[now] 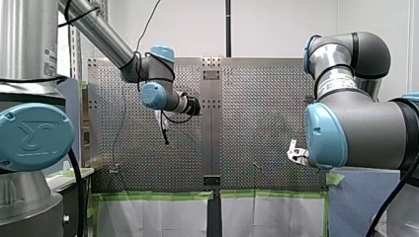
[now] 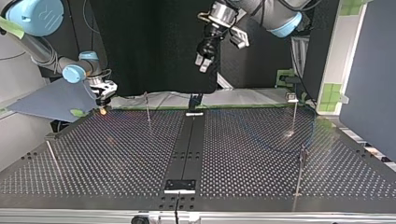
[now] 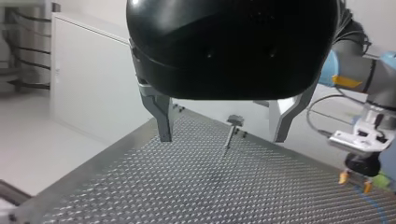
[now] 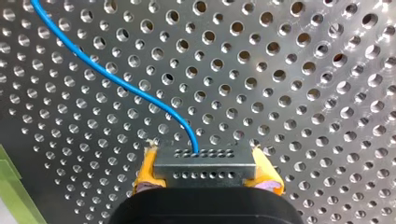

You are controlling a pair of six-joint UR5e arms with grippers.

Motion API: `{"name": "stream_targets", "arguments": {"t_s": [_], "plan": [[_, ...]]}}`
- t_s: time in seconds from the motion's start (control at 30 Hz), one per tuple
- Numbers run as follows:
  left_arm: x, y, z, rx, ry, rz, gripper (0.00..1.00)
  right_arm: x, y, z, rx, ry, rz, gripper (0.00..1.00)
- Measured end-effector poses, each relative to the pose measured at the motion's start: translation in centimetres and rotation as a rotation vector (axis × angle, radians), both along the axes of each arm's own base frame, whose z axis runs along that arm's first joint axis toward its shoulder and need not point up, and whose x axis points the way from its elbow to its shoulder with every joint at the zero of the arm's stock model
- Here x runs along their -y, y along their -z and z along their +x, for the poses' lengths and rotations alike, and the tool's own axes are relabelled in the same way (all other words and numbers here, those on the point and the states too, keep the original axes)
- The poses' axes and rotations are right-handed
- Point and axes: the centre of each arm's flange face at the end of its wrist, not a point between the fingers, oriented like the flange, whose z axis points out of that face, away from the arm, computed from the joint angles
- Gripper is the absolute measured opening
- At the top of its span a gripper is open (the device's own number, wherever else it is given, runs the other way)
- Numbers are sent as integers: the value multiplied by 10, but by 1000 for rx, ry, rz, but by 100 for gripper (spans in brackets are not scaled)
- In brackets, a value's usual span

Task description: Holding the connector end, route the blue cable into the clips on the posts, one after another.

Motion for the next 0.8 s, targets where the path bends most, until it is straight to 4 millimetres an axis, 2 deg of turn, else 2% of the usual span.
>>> {"name": "stream_targets", "arguments": {"t_s": [0.17,0.3,0.8], "plan": [[-19,11,3,16,-39,5,100,-1,0,5,2,-7,1,0],[-26,22,-2,18,-48,10,100,-2,1,8,6,-11,4,0],[-29,27,-5,51,-50,11,100,-5,1,17,7,-24,5,0]]}}
